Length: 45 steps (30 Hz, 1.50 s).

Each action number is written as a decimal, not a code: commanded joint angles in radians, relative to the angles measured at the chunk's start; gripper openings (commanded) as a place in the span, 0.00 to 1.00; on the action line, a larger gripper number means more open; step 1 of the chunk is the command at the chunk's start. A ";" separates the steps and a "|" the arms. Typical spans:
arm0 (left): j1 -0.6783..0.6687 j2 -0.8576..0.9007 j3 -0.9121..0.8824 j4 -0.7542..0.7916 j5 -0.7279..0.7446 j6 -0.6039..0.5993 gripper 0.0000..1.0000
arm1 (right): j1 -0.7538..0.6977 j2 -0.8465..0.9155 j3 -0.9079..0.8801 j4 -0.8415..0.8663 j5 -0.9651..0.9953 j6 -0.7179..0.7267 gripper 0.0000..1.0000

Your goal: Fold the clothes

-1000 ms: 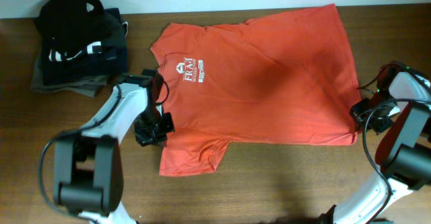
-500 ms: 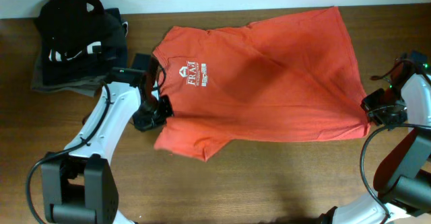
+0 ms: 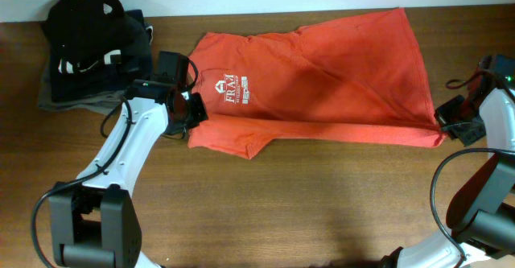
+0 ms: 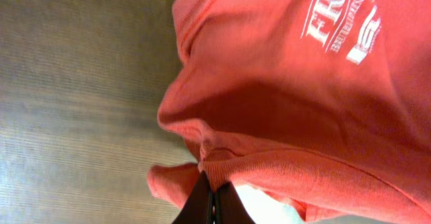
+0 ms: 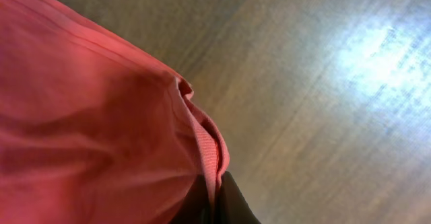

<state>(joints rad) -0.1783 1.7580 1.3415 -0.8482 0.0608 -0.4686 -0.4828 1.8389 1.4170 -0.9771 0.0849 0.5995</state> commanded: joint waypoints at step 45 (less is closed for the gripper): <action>-0.002 0.156 0.021 0.371 -0.142 0.041 0.03 | 0.124 0.100 -0.003 0.340 0.006 0.008 0.47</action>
<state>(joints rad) -0.1783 1.9038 1.3437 -0.4843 -0.0528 -0.4568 -0.3599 1.9350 1.4170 -0.6468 0.0689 0.6029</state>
